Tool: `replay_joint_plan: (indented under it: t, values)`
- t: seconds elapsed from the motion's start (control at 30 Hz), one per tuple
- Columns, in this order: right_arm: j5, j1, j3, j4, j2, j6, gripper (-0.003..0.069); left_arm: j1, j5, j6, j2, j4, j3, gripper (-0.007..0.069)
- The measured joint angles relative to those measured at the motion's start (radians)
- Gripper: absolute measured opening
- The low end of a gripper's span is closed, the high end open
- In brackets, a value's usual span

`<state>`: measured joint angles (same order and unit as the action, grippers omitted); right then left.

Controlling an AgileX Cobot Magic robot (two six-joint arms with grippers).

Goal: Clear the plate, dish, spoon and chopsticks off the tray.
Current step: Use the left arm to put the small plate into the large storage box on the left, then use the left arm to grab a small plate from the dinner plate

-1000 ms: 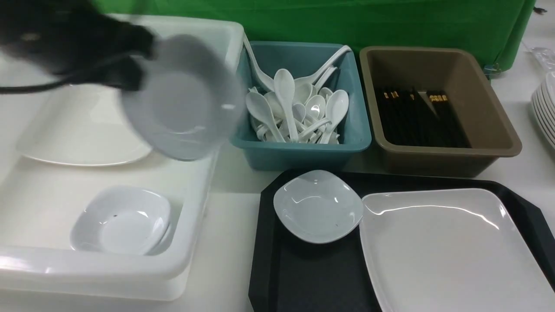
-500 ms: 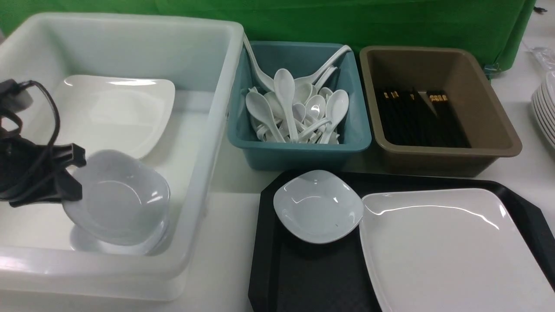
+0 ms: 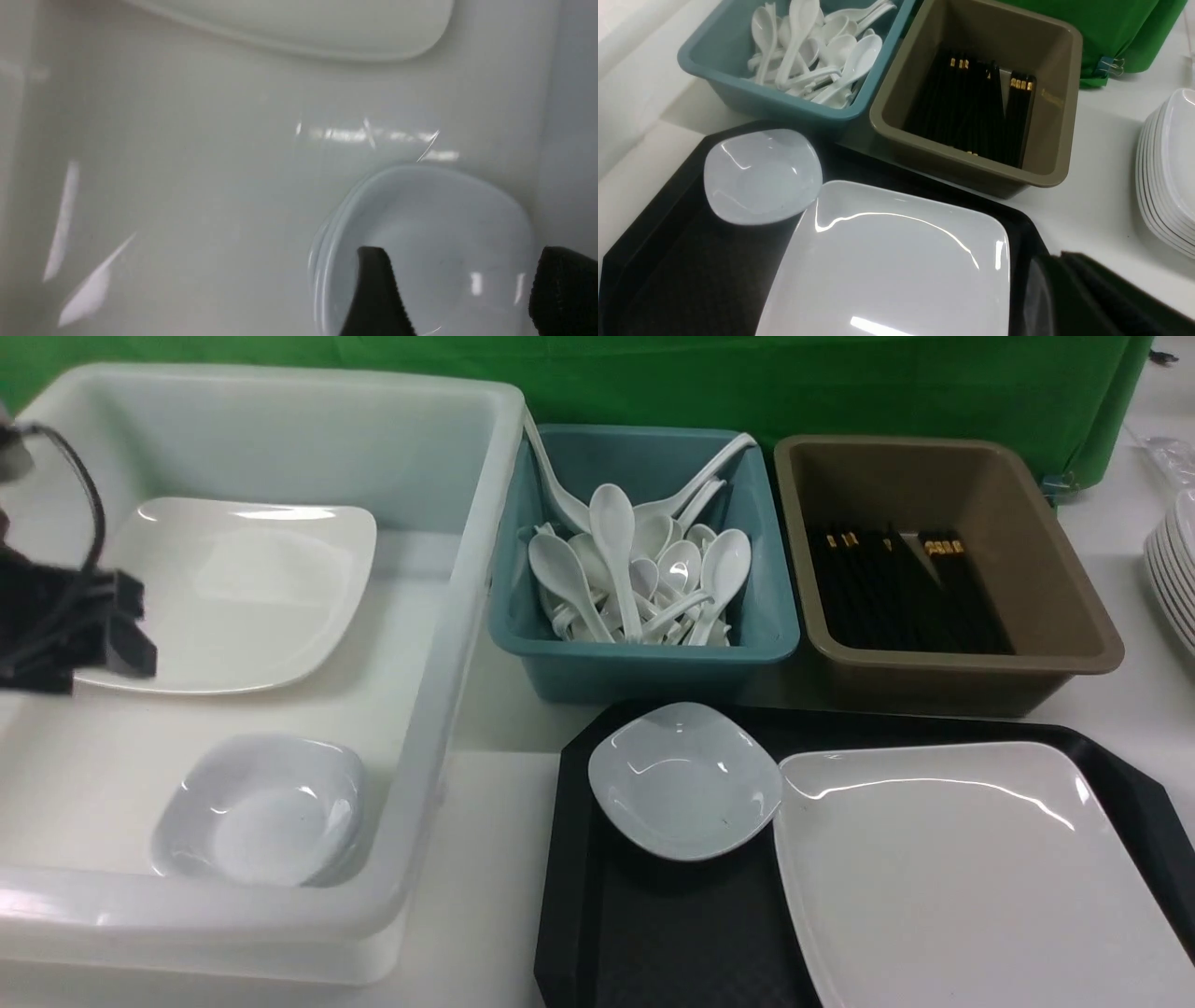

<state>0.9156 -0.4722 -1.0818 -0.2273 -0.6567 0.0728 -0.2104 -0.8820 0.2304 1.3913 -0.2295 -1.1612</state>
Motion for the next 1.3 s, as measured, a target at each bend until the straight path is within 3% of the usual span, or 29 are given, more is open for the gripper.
replay_joint_plan:
  t: [0.1,0.27,0.33,0.47,0.57,0.7,0.8,0.83,0.93,0.97,1.07,1.3]
  values:
    - [0.000,0.000,0.000,0.000,0.000,0.001,0.0035,0.102,-0.037,-0.003,-0.036,-0.056,-0.133,0.0325]
    - [0.000,0.000,0.002,0.003,0.000,0.001,0.0035,0.363,-0.070,0.004,-0.014,-0.093,-0.232,0.0081]
    - [0.001,0.000,0.005,0.003,0.000,0.001,0.0035,0.532,-0.070,-0.004,0.029,-0.051,-0.262,0.0027]
    - [0.004,0.000,0.006,0.004,0.000,0.001,0.0035,0.784,-0.055,-0.021,0.150,0.091,-0.277,0.0010]
    - [0.010,0.000,0.006,0.004,0.000,0.001,0.0035,0.926,-0.035,-0.052,0.277,0.249,-0.277,0.0039]
    - [0.019,0.000,0.008,0.004,0.000,0.001,0.0035,1.015,0.009,-0.113,0.377,0.410,-0.277,0.0105]
    - [0.020,0.000,0.008,0.004,0.000,0.001,0.0035,1.061,0.081,-0.178,0.477,0.530,-0.277,0.0237]
    - [0.020,0.000,0.008,0.004,0.000,0.001,0.0035,1.063,0.089,-0.180,0.487,0.532,-0.277,0.0245]
    - [0.020,0.000,0.008,0.005,0.000,0.001,0.0035,1.068,0.145,-0.197,0.553,0.542,-0.277,0.0395]
    - [0.020,0.000,0.008,0.005,0.000,0.001,0.0035,1.068,0.150,-0.198,0.559,0.542,-0.277,0.0395]
    - [0.022,0.000,0.008,0.005,0.000,0.001,0.0035,1.068,0.192,-0.202,0.594,0.542,-0.277,0.0493]
    - [0.022,0.000,0.008,0.005,0.000,0.001,0.0035,1.068,0.253,-0.204,0.632,0.565,-0.278,0.0506]
